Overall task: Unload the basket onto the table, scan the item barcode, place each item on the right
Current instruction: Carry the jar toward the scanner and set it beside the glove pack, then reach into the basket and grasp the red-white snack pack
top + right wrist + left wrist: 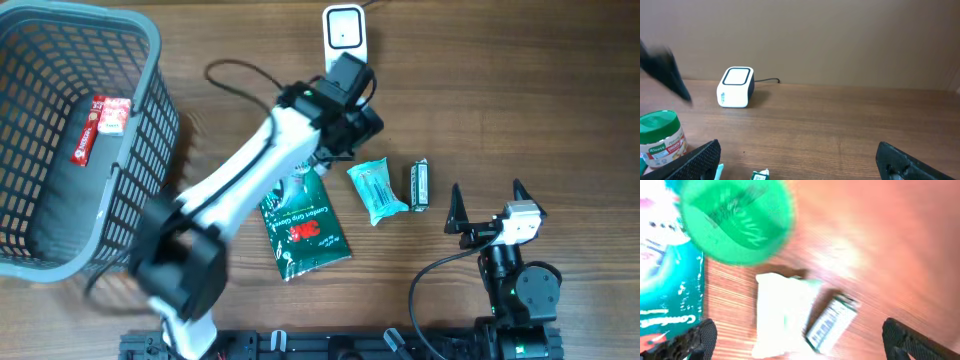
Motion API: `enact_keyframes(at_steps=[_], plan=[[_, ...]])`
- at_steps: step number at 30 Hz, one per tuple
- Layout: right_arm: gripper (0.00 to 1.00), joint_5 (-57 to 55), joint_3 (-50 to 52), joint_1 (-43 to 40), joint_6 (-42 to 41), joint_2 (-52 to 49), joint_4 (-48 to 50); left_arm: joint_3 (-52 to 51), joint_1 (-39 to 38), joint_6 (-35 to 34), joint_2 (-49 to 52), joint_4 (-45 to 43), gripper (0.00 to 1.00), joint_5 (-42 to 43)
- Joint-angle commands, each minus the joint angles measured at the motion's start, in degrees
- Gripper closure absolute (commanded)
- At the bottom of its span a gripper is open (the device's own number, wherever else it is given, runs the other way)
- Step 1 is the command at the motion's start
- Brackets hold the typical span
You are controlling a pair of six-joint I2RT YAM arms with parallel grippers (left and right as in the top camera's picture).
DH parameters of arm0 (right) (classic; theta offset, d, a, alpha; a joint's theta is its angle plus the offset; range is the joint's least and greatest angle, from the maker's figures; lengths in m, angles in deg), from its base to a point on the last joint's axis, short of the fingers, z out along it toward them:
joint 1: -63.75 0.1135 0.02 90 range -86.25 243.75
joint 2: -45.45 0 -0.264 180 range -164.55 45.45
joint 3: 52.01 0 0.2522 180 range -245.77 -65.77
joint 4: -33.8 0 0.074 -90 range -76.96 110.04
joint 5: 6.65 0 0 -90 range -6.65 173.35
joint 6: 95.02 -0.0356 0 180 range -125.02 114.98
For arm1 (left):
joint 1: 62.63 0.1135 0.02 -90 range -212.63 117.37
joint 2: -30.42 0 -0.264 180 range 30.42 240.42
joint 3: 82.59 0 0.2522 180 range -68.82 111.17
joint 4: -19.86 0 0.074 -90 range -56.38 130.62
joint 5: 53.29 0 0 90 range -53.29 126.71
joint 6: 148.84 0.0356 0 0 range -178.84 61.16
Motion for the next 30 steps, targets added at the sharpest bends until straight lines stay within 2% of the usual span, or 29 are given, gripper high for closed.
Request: enact_keyframes(at_steps=[1, 3, 4, 7, 11, 13, 15, 16, 18, 20, 24, 26, 30], plan=[[0.00, -0.79, 0.07, 0.20, 0.26, 0.26, 0.33, 0.50, 0.07, 8.00, -12.70, -0.13, 0.00, -11.67], [0.00, -0.81, 0.07, 0.20, 0.26, 0.26, 0.33, 0.50, 0.68, 11.37, -17.42, -0.13, 0.00, -19.63], [0.00, -0.79, 0.07, 0.20, 0.24, 0.26, 0.33, 0.50, 1.53, 13.92, -21.11, -0.13, 0.00, -27.61], [0.00, -0.79, 0.07, 0.20, 0.28, 0.26, 0.33, 0.50, 4.24, 14.82, -26.71, 0.00, 0.00, -41.38], [0.00, -0.81, 0.07, 0.20, 0.26, 0.26, 0.33, 0.48, 12.11, 14.47, -31.01, 0.09, 0.00, -51.28], [0.00, -0.81, 0.07, 0.20, 0.26, 0.26, 0.33, 0.48, 17.57, 12.87, -31.52, -0.24, 0.00, -52.63], [0.01, -0.81, 0.07, 0.20, 0.26, 0.26, 0.33, 0.48, 23.87, 9.53, -31.50, -0.35, 0.00, -52.15], [0.00, -0.79, 0.04, 0.20, 0.28, 0.26, 0.33, 0.48, 29.81, 8.26, -31.10, -0.33, 0.00, -50.14], [0.00, -0.81, 0.07, 0.20, 0.26, 0.26, 0.35, 0.48, 35.32, 8.28, -30.40, -0.28, 0.00, -46.10], [0.00, -0.81, 0.04, 0.20, 0.26, 0.26, 0.33, 0.46, 40.83, 8.28, -29.33, -0.04, 0.00, -39.87], [0.00, -0.79, 0.04, 0.20, 0.26, 0.26, 0.33, 0.37, 53.48, 8.24, -24.13, 0.50, 0.00, -21.94], [0.00, -0.79, 0.07, 0.20, 0.28, 0.26, 0.33, 0.37, 57.59, 8.26, -20.28, 0.79, 0.00, -15.82], [0.00, -0.81, 0.07, 0.20, 0.26, 0.26, 0.33, 0.37, 60.24, 8.26, -11.32, 0.35, 0.00, -13.09]])
